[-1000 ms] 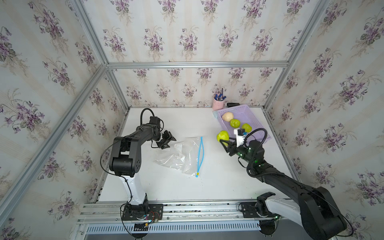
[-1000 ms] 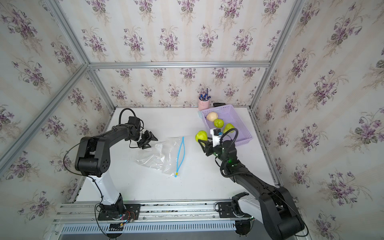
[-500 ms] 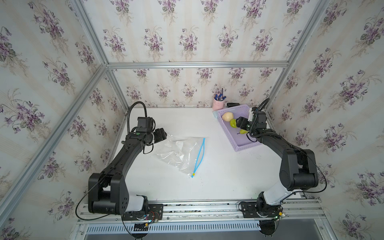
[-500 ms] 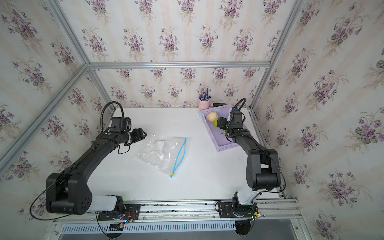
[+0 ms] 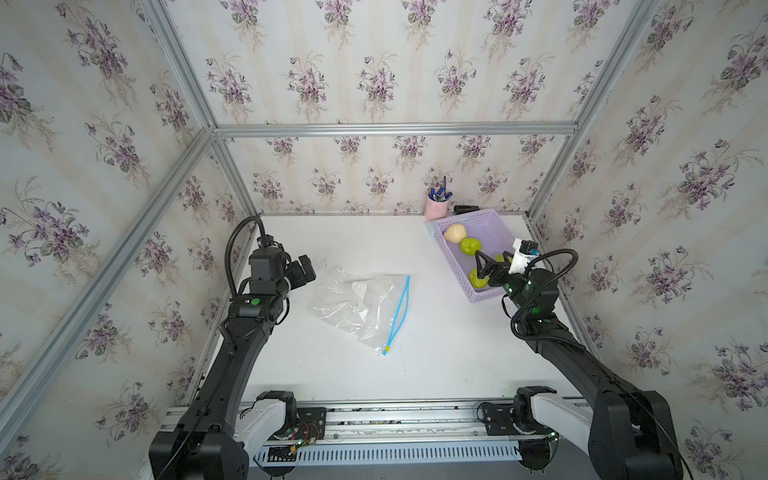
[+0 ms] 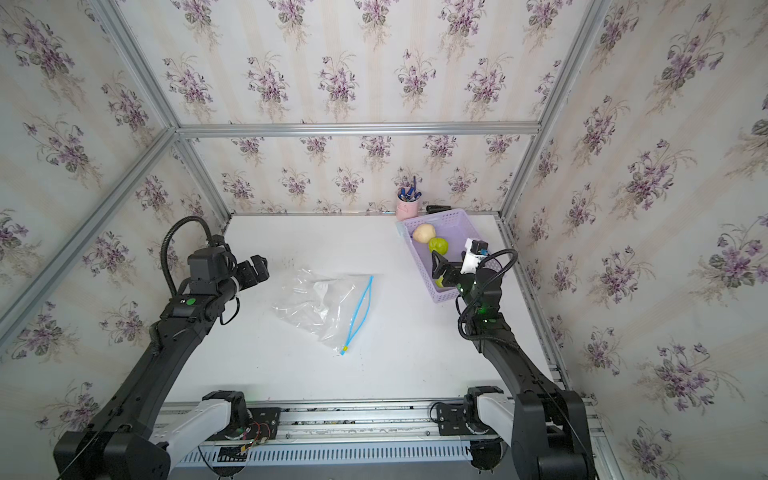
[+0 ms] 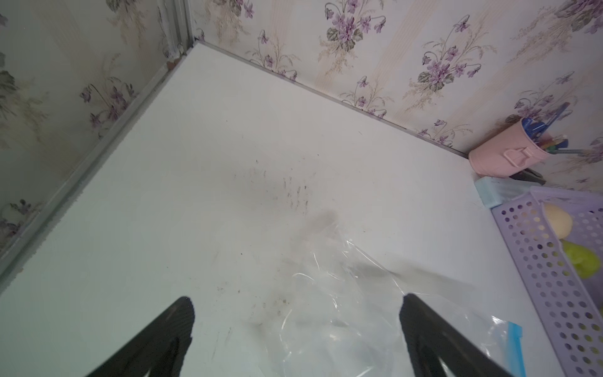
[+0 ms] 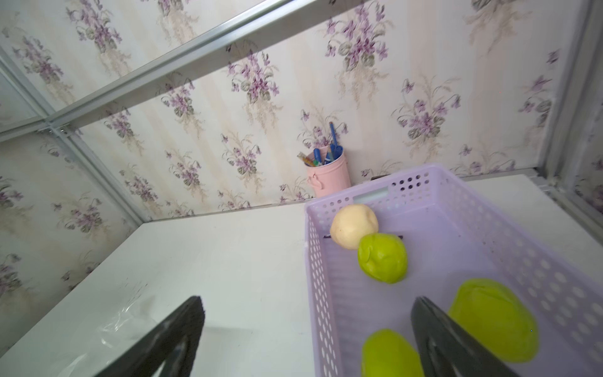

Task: Open the zip-top bag and take out the pear
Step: Place the pear in the basket, then reset both arms

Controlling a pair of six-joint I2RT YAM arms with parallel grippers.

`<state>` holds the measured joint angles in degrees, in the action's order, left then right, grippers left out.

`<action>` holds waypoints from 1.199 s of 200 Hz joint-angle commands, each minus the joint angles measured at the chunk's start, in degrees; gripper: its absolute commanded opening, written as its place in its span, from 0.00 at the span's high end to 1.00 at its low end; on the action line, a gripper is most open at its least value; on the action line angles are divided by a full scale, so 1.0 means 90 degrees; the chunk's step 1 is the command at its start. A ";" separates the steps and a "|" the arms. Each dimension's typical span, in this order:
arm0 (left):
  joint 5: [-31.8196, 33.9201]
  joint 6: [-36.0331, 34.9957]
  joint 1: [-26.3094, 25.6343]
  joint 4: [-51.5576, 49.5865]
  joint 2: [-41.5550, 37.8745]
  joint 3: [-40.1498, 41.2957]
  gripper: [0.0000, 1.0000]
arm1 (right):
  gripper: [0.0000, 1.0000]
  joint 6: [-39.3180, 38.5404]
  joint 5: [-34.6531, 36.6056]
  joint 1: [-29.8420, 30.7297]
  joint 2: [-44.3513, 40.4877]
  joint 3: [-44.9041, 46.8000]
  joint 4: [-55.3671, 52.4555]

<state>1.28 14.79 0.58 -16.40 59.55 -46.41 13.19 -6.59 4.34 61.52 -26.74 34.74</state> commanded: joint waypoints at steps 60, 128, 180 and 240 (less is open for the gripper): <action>0.0674 -0.1557 0.0040 0.4359 0.1742 0.1903 0.00 | 0.00 -0.1215 0.1059 -0.0373 0.2447 0.2036 0.4821; -0.0172 -0.1876 -0.0055 0.6017 0.2898 0.2173 0.00 | 0.00 -0.1318 0.0764 -0.0365 0.3037 0.1771 0.4908; -0.0123 -0.1906 -0.0094 0.6011 0.2902 0.2178 0.00 | 0.00 -0.1003 0.1638 -0.0365 0.3073 0.3180 0.7398; -0.0123 -0.1903 -0.0094 0.6012 0.2905 0.2180 0.00 | 0.00 -0.0915 0.1915 -0.0365 0.3126 0.2936 0.7082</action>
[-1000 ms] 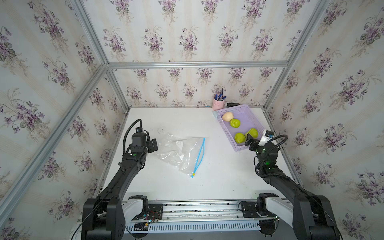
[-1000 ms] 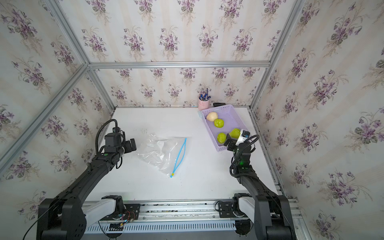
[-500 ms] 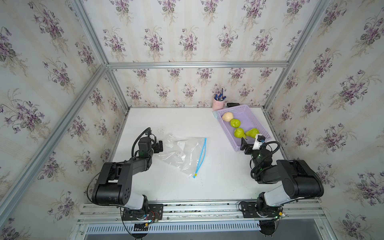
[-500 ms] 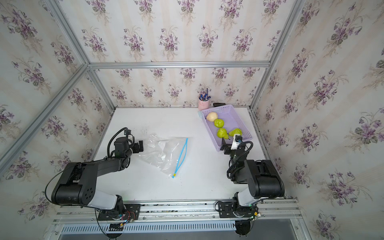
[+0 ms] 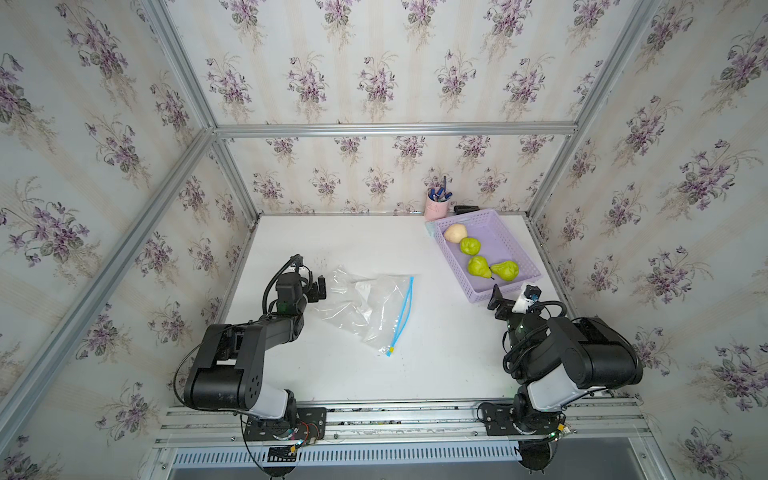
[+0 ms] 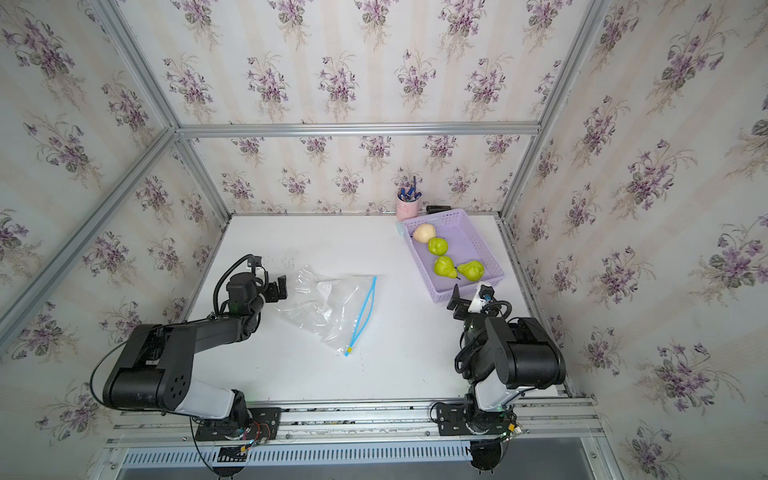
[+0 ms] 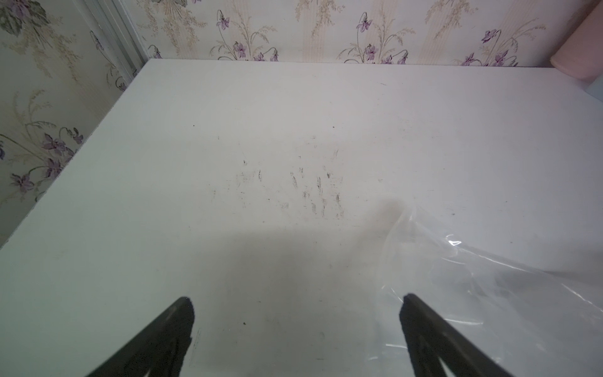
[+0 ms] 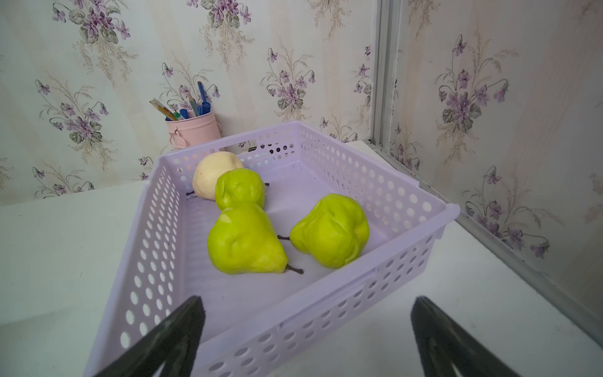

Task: Open the zip-top bag and take out the pear
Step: Reset both arms

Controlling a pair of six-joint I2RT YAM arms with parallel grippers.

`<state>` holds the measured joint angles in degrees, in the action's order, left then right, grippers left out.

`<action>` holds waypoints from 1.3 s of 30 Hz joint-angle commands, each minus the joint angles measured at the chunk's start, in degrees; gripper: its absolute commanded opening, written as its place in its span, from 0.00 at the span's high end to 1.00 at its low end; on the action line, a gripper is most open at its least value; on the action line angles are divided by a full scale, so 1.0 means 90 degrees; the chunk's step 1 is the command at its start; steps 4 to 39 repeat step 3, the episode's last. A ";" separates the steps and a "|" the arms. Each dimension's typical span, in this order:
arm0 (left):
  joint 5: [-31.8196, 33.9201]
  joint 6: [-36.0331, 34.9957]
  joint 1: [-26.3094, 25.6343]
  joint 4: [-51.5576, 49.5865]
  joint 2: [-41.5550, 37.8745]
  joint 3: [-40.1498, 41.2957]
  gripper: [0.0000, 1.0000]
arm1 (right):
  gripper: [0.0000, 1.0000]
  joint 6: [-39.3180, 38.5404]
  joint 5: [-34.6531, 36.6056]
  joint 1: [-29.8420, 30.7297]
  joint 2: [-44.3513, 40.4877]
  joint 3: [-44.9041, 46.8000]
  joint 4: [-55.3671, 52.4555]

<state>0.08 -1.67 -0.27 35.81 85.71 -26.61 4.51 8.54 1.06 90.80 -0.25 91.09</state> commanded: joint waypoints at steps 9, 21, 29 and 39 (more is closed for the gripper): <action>0.0011 -0.0078 0.0001 0.0210 -0.0002 -0.0022 0.00 | 0.00 0.0107 0.0265 -0.0002 -0.0251 -0.0015 0.0594; 0.0011 -0.0078 0.0001 0.0210 -0.0002 -0.0022 0.00 | 0.00 0.0107 0.0265 -0.0002 -0.0251 -0.0015 0.0594; 0.0011 -0.0078 0.0001 0.0210 -0.0002 -0.0022 0.00 | 0.00 0.0107 0.0265 -0.0002 -0.0251 -0.0015 0.0594; 0.0011 -0.0078 0.0001 0.0210 -0.0002 -0.0022 0.00 | 0.00 0.0107 0.0265 -0.0002 -0.0251 -0.0015 0.0594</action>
